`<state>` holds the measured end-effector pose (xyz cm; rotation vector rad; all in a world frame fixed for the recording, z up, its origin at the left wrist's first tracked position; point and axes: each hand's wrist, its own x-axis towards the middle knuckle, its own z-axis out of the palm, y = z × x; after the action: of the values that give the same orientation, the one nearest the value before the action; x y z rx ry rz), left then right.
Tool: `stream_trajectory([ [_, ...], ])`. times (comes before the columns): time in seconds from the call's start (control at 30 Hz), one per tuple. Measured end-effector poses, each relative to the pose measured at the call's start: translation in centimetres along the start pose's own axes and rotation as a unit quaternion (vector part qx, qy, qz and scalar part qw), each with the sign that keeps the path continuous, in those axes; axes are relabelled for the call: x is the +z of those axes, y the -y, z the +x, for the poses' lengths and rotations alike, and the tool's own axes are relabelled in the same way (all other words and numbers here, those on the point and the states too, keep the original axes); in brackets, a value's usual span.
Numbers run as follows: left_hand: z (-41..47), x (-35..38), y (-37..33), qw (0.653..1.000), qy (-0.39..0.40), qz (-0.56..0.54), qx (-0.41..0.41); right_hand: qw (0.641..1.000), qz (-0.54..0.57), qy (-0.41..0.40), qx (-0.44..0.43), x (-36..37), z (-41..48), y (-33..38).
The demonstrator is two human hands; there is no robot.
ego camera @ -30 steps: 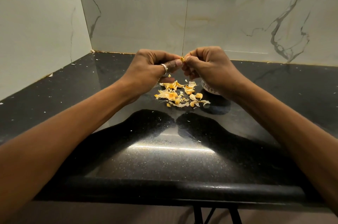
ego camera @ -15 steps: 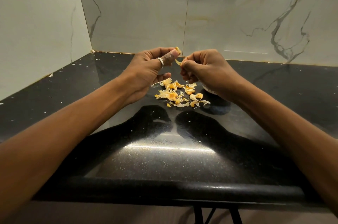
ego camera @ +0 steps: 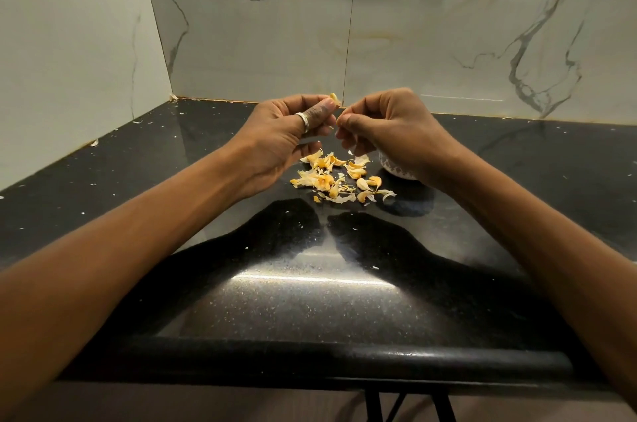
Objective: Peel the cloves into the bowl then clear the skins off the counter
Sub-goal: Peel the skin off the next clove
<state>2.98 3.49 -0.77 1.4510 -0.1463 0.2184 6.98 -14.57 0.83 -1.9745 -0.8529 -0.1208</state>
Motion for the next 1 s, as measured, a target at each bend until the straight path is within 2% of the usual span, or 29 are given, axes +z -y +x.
stream_trajectory([
  [0.13, 0.19, -0.12, 0.24, 1.0, -0.007, 0.016, -0.003, 0.999, 0.026, -0.028, 0.003, -0.61, 0.12, -0.01],
  [0.5, 0.1, -0.15, 0.24, 0.998, 0.012, 0.055, 0.009, 0.997, 0.072, -0.03, -0.003, -0.15, -0.07, 0.22],
  [0.77, 0.18, 0.24, -0.22, 0.998, 0.013, -0.015, -0.052, 0.997, 0.061, -0.043, 0.017, -0.22, 0.02, 0.06],
  [1.0, 0.22, 0.15, -0.32, 0.999, 0.006, 0.008, -0.047, 0.998, 0.029, -0.051, 0.014, -0.2, 0.05, -0.01],
])
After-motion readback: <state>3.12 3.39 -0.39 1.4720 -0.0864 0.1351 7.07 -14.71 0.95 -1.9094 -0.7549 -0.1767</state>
